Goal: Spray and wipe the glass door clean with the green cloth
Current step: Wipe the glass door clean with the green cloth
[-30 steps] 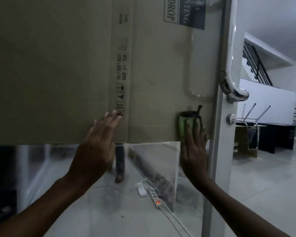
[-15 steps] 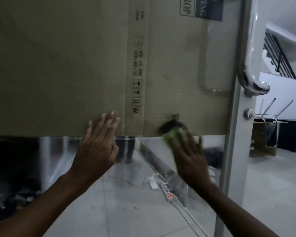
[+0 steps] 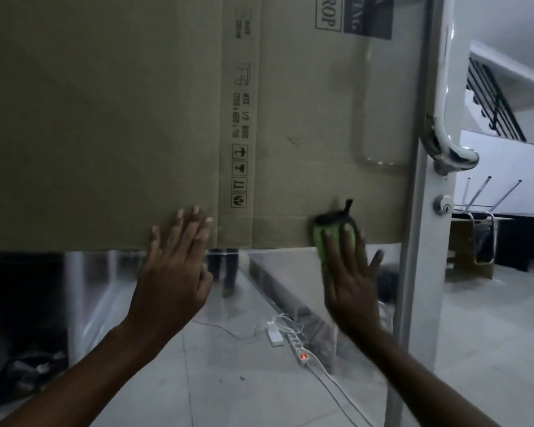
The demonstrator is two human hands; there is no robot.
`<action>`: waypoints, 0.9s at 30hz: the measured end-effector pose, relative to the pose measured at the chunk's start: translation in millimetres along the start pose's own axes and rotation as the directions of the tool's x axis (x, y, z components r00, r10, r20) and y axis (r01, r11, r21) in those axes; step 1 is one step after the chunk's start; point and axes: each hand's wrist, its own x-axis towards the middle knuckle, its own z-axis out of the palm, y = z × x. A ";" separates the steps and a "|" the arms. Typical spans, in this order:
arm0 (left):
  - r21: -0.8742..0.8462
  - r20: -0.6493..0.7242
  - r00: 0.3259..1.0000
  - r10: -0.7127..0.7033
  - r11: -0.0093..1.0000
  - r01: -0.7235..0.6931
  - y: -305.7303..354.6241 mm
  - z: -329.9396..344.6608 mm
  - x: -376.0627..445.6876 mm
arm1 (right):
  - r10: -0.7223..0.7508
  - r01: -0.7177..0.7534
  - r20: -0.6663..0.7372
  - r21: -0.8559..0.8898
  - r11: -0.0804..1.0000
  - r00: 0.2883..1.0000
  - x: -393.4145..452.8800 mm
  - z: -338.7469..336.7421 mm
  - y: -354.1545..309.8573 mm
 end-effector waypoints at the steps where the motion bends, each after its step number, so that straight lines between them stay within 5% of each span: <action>1: -0.006 -0.004 1.000 -0.001 1.000 0.001 -0.4 0.7 -0.1 | 0.042 -0.042 -0.029 -0.005 0.999 0.999 13.2 -4.1 10.6; 6: -0.045 -0.036 0.999 -0.021 0.999 0.019 1.9 10.7 -2.3 | 0.163 -0.163 -0.112 0.013 0.987 0.980 -0.5 -5.0 53.2; 22: -0.216 -0.115 0.991 -0.067 0.976 0.041 50.4 54.4 -81.8 | 0.164 -0.156 -0.055 0.119 0.980 0.985 -162.0 34.5 77.6; 27: -0.216 -0.102 0.994 -0.047 0.976 0.024 85.1 76.5 -96.0 | 0.349 -0.340 -0.023 0.181 0.923 0.937 -198.6 43.8 38.3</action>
